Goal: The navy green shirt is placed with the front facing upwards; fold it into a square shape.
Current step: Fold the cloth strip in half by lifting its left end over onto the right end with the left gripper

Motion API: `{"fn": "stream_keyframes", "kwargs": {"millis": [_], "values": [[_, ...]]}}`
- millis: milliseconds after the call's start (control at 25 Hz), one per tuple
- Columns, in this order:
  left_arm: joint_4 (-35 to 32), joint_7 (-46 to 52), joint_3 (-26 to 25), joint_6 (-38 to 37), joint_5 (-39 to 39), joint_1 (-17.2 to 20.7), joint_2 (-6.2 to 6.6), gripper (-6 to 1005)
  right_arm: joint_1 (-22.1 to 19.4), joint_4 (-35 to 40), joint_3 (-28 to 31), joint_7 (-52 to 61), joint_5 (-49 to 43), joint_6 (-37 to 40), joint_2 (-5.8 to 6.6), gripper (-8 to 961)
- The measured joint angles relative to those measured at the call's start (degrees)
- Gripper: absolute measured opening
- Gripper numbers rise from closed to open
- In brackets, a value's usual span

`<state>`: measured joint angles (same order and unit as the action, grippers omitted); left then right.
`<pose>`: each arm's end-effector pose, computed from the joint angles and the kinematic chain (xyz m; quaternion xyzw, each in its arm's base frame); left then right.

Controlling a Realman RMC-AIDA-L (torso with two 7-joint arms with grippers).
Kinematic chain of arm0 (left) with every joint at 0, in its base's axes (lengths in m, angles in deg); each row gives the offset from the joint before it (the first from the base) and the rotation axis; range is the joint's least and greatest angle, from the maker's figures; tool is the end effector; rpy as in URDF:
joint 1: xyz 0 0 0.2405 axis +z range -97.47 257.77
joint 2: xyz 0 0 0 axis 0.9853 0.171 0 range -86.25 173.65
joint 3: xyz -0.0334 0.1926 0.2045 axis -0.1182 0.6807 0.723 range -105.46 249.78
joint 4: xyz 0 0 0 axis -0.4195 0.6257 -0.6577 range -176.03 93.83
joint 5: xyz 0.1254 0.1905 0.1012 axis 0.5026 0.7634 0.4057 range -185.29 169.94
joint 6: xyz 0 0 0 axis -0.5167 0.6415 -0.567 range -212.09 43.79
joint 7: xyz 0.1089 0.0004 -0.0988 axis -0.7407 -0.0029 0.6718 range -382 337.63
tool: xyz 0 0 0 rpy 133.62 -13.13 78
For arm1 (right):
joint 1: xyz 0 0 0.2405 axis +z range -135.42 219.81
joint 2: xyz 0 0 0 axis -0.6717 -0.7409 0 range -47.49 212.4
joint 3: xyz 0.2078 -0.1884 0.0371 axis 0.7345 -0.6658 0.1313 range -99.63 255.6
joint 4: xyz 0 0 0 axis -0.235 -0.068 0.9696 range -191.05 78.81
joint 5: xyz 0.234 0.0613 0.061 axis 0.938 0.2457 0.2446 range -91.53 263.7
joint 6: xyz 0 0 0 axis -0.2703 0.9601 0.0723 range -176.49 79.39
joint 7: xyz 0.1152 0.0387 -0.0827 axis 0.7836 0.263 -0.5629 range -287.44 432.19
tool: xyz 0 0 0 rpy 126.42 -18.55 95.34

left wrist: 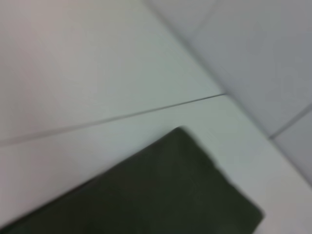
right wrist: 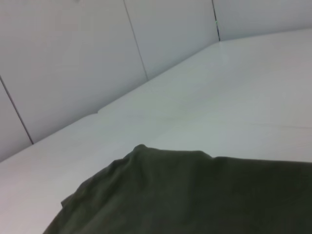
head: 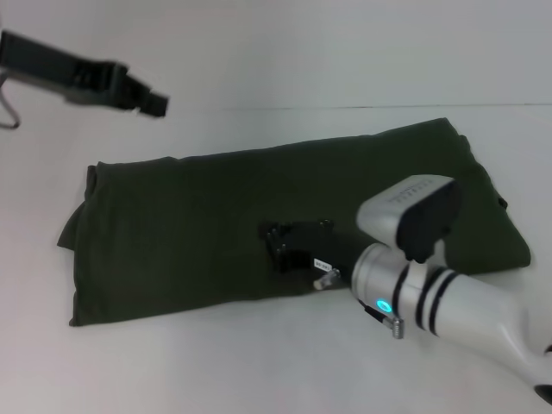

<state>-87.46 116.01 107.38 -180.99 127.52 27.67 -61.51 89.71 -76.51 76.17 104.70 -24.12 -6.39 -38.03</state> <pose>-0.1967 0.4856 0.1233 -0.8692 -0.4699 -0.1058 0.1113 0.2340 0.3852 -0.2051 -0.8776 0.3145 0.2463 0.2650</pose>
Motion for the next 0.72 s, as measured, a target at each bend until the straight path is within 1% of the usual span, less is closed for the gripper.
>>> {"fn": "stream_keyframes", "kwargs": {"millis": [80,200,320,360,400,480,560,720], "values": [[0.08,2.24,1.03,0.55,1.81,1.75,0.07,36,-1.33,0.74,-0.02,0.11,-0.62,2.48,0.17,-1],[-0.09,3.52,1.56,1.02,3.94,4.43,-0.52,36,-3.89,3.1,-0.38,1.02,-1.27,8.36,0.32,-1],[-0.36,4.34,1.59,1.11,4.57,7.35,-0.68,127,-6.43,7.88,-0.42,6.55,-3.2,15.89,0.46,0],[-0.36,4.34,1.59,1.11,4.57,7.35,-0.68,158,-7.05,9.97,-0.41,9.3,-3.79,17.94,0.51,0],[-0.37,5.55,1.6,1.32,6.23,8.66,-0.51,188,-7.53,12.03,-0.43,12.2,-4.3,19.42,0.51,0],[-0.27,7.12,1.61,1.45,8.1,9.65,-0.5,424,-8.32,15.38,-0.69,16.1,-4.88,21.78,0.54,0],[0.52,9.25,1.61,1.48,9.73,10.52,-0.68,484,-9.08,17.77,-1.32,17.71,-5.01,24.29,0.59,-1],[2.82,11.31,1.61,1.57,11.68,10.82,-0.94,605,-9.93,20.57,-3.9,17.65,-5.05,28.78,0.59,-1]]}}
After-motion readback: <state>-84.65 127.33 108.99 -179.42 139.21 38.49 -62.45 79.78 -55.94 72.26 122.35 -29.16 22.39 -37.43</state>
